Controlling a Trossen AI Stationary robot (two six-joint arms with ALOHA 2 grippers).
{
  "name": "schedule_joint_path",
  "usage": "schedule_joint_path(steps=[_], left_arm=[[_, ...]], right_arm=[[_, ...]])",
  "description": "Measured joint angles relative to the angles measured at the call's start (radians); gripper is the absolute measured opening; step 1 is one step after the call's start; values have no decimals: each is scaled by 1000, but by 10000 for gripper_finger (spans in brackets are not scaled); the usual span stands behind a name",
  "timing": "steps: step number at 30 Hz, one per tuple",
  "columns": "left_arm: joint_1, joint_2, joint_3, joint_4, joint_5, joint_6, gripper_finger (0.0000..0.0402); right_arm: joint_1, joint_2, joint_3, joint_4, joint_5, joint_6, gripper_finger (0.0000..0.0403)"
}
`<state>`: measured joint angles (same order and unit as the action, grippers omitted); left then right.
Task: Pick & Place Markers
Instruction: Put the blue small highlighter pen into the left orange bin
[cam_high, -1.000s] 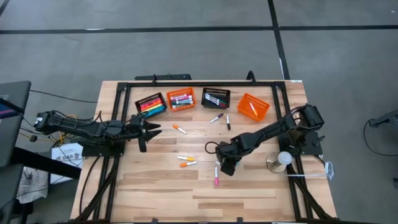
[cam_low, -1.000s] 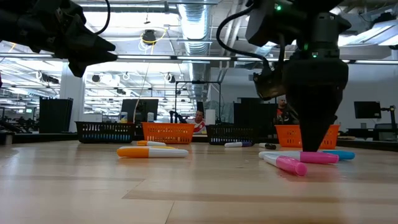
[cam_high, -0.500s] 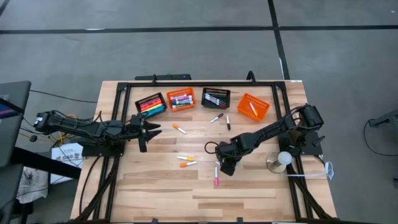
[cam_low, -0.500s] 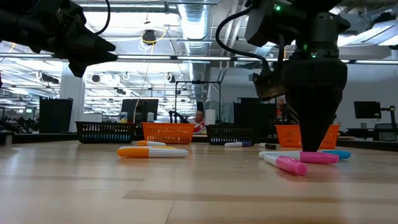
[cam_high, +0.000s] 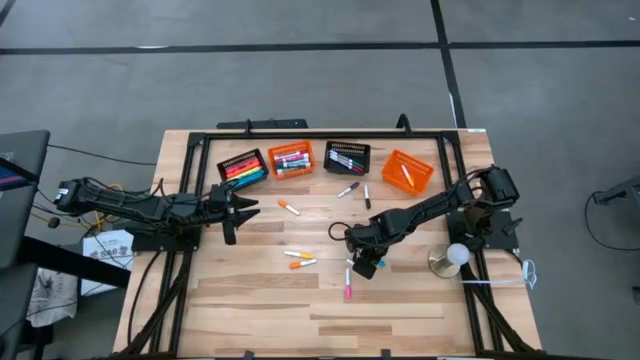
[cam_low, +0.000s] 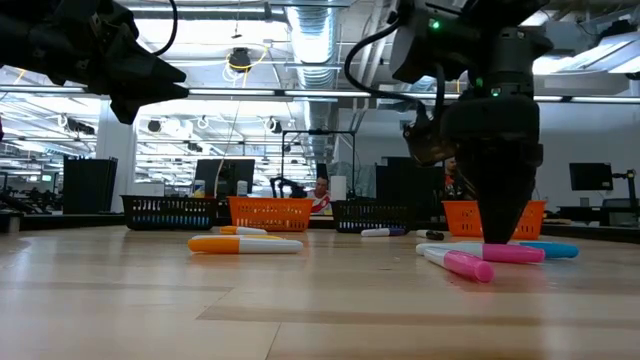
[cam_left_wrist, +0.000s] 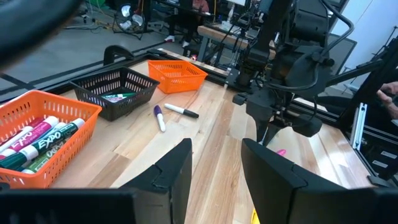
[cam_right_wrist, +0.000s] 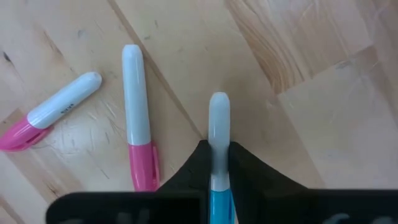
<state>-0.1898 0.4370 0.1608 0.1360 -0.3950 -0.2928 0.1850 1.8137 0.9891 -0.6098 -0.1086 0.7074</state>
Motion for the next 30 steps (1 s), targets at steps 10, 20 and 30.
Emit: schedule_joint_path(steps=[10,20,30], left_arm=[[0,0,0,0,0,-3,138],[0,0,0,0,0,-3,138],[0,0,0,0,0,-3,138]], right_arm=[[-11,1,-1,2,-20,0,41],[-24,-59,-7,-5,12,-1,38],[-76,-168,-4,-22,21,-27,30]])
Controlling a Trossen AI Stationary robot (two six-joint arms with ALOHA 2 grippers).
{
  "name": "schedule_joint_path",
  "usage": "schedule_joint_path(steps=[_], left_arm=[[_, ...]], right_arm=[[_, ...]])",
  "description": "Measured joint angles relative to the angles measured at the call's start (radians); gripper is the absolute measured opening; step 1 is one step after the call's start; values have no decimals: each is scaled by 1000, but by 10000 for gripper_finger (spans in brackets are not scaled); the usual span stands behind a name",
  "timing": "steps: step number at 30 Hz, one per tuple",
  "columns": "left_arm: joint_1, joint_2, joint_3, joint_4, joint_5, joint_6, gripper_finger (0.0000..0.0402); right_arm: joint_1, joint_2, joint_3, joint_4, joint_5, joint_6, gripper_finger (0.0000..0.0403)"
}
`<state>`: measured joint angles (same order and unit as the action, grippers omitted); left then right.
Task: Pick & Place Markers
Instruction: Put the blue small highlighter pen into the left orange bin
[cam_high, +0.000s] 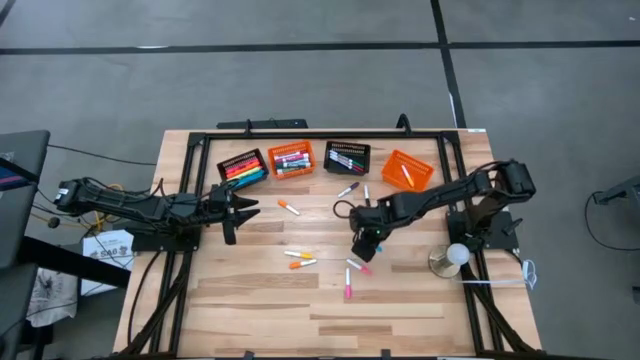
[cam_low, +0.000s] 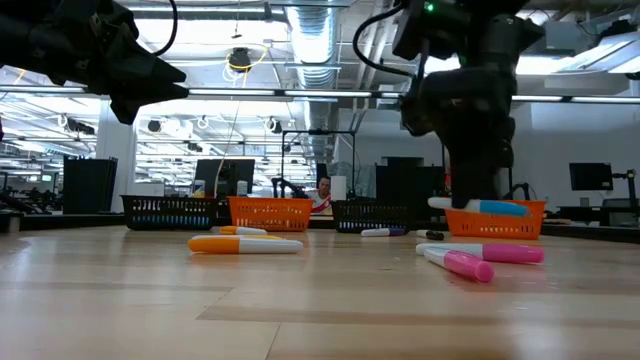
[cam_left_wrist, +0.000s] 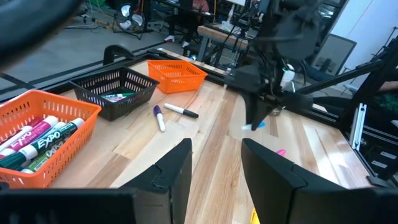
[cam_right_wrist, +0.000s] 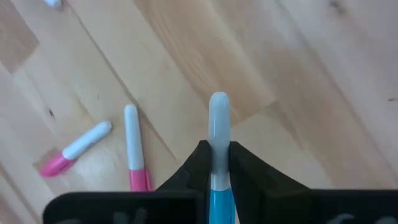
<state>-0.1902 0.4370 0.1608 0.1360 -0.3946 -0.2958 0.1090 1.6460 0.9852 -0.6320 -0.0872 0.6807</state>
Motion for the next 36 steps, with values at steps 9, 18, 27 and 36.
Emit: schedule_joint_path(steps=[9,18,27,36], left_arm=[[0,0,0,0,0,0,138],[0,0,0,0,0,0,138],[0,0,0,0,0,1,138],[0,9,0,0,-1,3,138]], right_arm=[[-38,-45,1,-26,-3,-27,36],[-55,-49,2,-35,-15,-61,36],[-85,-52,3,-95,-18,-109,35],[-187,-150,3,-296,21,-192,35]])
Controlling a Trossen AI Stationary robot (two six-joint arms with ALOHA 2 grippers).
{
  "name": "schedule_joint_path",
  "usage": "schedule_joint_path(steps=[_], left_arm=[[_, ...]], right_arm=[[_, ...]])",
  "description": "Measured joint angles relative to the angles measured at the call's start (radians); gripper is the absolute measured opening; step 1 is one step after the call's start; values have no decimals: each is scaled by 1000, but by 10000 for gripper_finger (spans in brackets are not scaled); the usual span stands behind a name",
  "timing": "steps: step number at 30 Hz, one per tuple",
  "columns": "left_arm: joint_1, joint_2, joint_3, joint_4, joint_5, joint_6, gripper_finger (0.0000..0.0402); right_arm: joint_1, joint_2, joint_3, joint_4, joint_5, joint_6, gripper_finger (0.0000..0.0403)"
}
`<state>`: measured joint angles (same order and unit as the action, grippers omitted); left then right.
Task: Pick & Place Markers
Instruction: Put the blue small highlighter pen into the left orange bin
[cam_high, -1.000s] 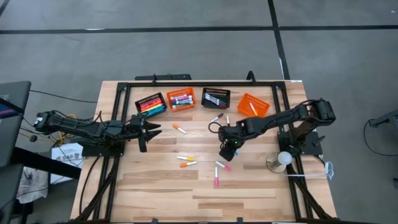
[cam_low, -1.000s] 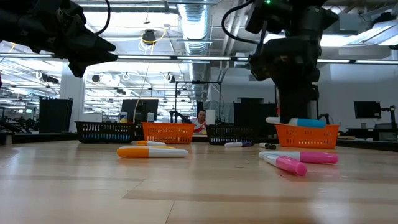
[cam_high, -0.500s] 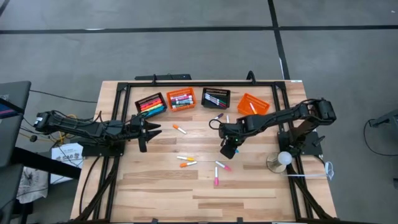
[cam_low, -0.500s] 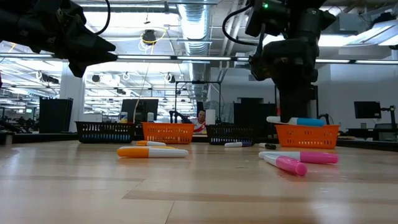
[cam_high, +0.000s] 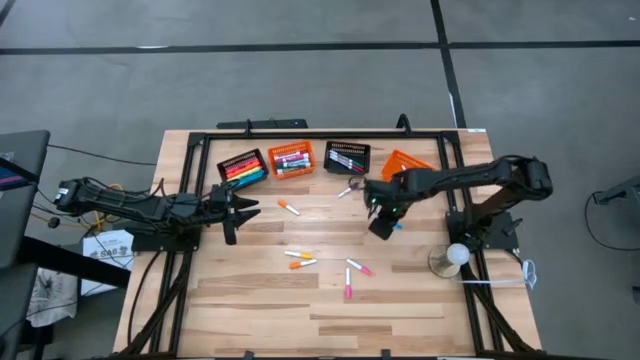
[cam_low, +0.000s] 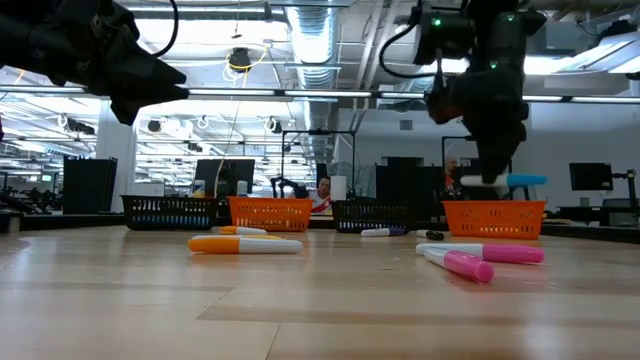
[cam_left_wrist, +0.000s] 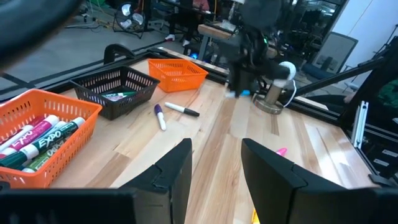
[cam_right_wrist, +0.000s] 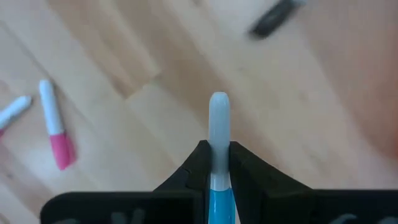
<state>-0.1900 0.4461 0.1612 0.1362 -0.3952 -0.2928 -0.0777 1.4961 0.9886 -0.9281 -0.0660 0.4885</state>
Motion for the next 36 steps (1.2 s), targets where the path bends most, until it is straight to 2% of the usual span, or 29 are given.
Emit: schedule_joint_path(steps=[9,16,25,36], left_arm=[[0,8,0,1,0,0,138],[1,8,0,3,0,-1,138],[1,8,0,7,0,-3,138],[1,8,0,8,0,-3,138]], right_arm=[[-191,-194,0,-140,93,-103,36],[-375,-232,0,-149,157,-247,38],[-560,-138,0,-18,174,-379,37],[-648,67,0,6,170,-444,42]])
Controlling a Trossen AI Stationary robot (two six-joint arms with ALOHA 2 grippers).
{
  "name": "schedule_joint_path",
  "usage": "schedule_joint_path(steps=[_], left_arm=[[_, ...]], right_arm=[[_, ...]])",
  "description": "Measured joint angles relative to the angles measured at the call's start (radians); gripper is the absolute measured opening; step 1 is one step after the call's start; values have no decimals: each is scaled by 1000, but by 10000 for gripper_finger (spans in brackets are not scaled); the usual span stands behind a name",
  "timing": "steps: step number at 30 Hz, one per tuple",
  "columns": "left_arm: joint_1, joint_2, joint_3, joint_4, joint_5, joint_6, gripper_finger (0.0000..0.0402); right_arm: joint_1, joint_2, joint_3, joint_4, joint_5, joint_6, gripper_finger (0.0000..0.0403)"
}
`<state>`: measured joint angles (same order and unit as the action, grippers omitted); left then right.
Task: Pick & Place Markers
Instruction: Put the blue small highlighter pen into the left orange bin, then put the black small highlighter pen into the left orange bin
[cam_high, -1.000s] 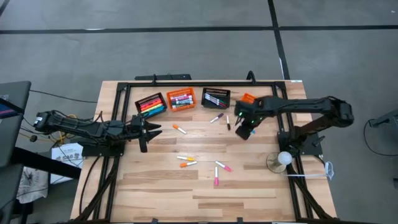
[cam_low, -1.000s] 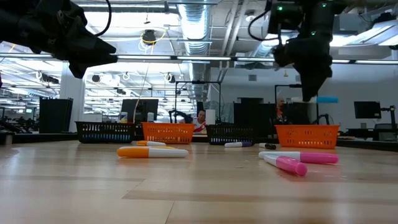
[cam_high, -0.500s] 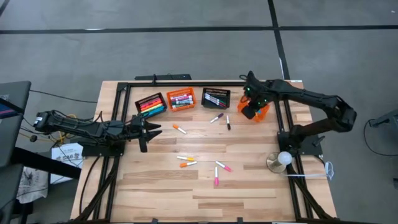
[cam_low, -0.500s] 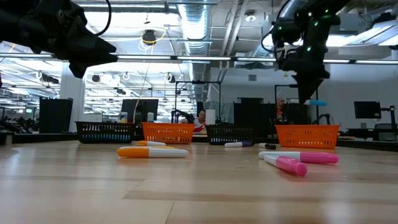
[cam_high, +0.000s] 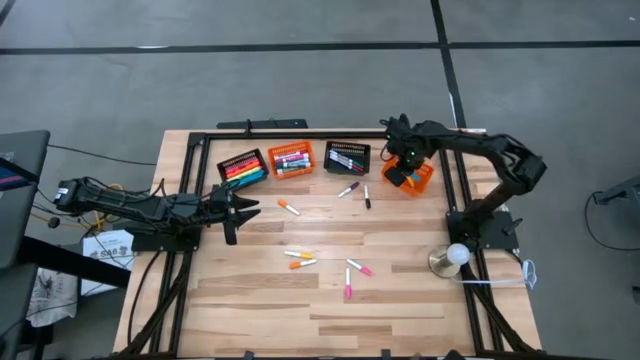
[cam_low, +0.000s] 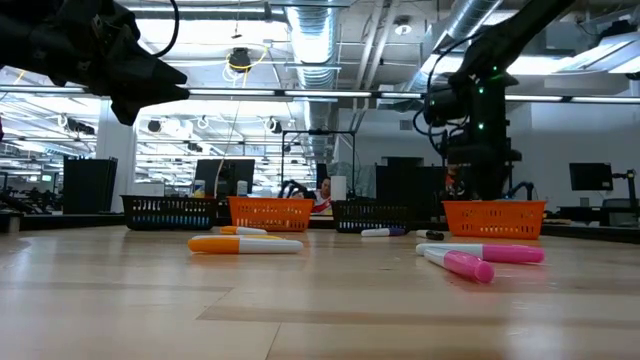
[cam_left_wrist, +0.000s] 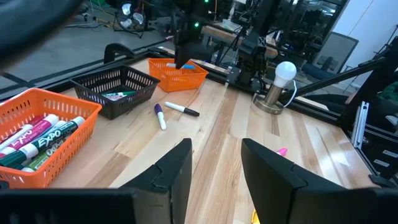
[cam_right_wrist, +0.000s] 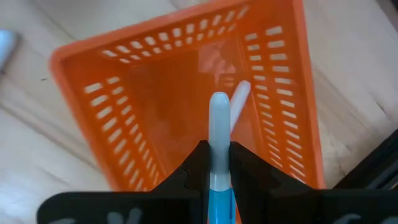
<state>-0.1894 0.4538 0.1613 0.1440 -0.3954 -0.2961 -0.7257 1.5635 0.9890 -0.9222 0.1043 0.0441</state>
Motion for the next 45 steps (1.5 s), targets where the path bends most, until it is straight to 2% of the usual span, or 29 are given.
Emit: schedule_joint_path(steps=[23,36,45], left_arm=[[0,0,0,0,0,0,138],[0,0,0,0,0,0,138],[0,0,0,0,0,0,138]], right_arm=[[-32,12,0,36,-56,-11,55],[-28,10,0,37,-53,4,103],[16,-103,55,34,-53,35,87]])
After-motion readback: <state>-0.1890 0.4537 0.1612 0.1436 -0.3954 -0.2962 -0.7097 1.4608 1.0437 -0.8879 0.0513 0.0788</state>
